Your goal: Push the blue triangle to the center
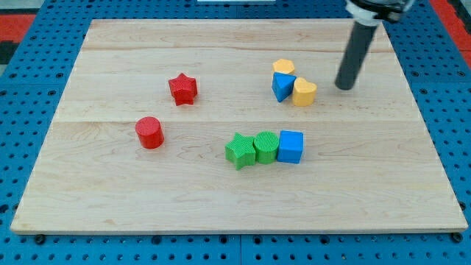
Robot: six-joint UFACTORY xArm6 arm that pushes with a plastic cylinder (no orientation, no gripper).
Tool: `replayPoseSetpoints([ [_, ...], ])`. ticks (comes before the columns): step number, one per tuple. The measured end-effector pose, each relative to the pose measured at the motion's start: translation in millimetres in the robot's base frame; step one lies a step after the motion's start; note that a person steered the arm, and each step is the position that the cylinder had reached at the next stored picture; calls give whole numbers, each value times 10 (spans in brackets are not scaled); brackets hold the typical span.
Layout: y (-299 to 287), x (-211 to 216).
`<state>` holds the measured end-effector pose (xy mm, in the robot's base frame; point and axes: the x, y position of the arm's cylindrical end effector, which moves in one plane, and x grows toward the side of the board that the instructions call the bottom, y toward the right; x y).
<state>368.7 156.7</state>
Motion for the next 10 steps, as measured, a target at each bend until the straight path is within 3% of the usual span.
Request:
replayPoseSetpoints([
  [1,-474,0],
  [5,-1154,-276],
  [8,-1337,149],
  [10,-1641,-215],
])
